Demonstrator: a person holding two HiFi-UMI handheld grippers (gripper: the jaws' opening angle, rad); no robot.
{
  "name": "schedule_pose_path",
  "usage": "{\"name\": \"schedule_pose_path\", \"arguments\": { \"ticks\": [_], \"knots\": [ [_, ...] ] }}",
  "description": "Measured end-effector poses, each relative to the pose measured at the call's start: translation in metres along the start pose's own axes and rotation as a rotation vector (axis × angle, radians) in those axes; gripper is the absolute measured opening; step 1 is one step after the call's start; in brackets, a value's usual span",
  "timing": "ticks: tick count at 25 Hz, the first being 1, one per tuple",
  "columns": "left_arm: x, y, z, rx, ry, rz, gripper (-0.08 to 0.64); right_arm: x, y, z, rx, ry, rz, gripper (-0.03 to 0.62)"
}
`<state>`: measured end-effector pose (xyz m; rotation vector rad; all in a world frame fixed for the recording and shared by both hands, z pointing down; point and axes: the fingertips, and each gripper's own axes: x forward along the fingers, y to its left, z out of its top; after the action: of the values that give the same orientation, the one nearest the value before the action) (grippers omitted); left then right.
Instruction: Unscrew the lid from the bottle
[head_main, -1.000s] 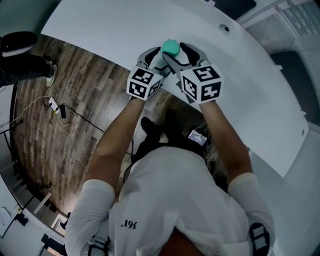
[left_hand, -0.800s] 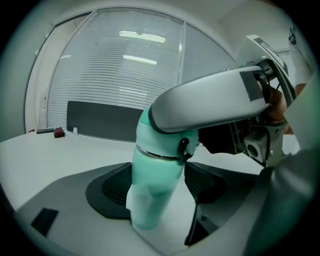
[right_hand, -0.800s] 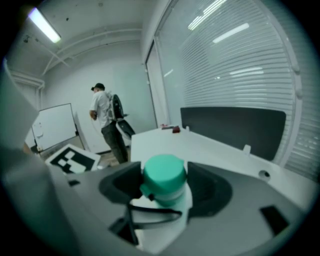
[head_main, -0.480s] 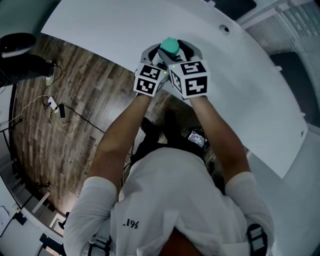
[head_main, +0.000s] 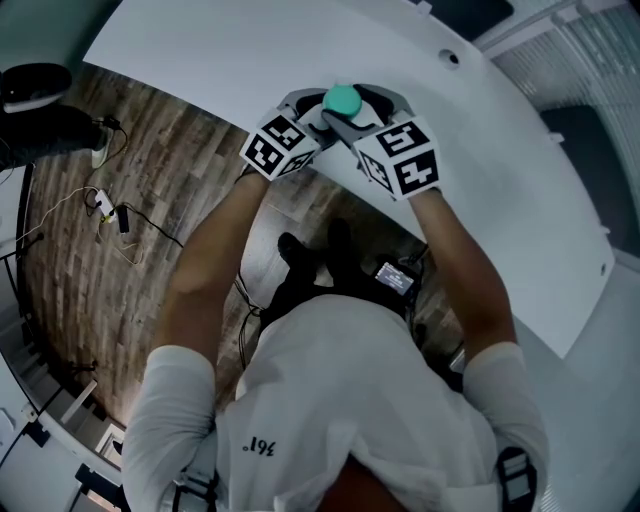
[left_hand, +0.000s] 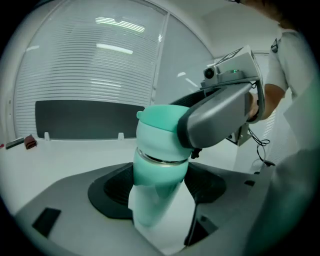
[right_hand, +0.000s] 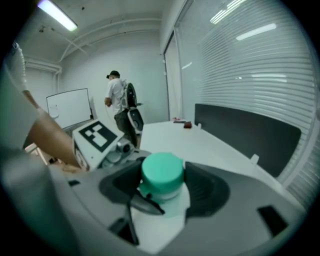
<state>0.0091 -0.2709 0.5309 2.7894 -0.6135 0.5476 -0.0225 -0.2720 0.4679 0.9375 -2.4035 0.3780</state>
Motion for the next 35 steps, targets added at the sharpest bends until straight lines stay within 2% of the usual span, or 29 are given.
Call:
{"name": "schedule_pose_path", "arguments": {
  "ticks": [4, 7, 10, 14, 17, 21, 23, 28, 32, 35],
  "knots": [
    [-0.001, -0.013, -0.004, 0.065, 0.054, -0.141, 0.33, -0.007, 0.007, -0.006, -0.063, 0.029, 0.106, 0.282],
    [-0.001, -0.017, -0.004, 0.097, 0.085, -0.172, 0.331, -0.009, 0.008, -0.007, -0.058, 0.034, 0.126, 0.282],
    [-0.004, -0.015, 0.001, 0.091, 0.048, -0.086, 0.331, -0.01, 0.005, -0.007, -0.034, 0.027, 0.078, 0.282],
    [-0.01, -0.009, 0.001, 0.028, -0.043, 0.084, 0.331, -0.009, 0.002, -0.007, 0.013, 0.014, 0.005, 0.282],
    [-0.009, -0.008, -0.006, -0.021, -0.067, 0.191, 0.331, -0.01, 0.004, -0.007, 0.064, 0.001, -0.064, 0.282],
    [-0.001, -0.006, -0.009, -0.061, -0.064, 0.292, 0.331, -0.011, 0.005, -0.009, 0.119, -0.009, -0.147, 0.282],
    [0.001, -0.005, -0.008, -0.073, -0.061, 0.304, 0.331, -0.011, 0.005, -0.01, 0.125, -0.01, -0.164, 0.282],
    [0.001, -0.009, -0.009, -0.042, -0.026, 0.21, 0.331, -0.013, 0.007, -0.011, 0.075, -0.001, -0.109, 0.282],
    [-0.002, -0.015, -0.01, 0.003, 0.009, 0.106, 0.33, -0.014, 0.014, -0.01, -0.021, 0.002, -0.03, 0.282],
    [-0.003, -0.022, -0.011, 0.048, 0.04, 0.0, 0.33, -0.014, 0.02, -0.011, -0.109, 0.019, 0.033, 0.282]
  ]
}}
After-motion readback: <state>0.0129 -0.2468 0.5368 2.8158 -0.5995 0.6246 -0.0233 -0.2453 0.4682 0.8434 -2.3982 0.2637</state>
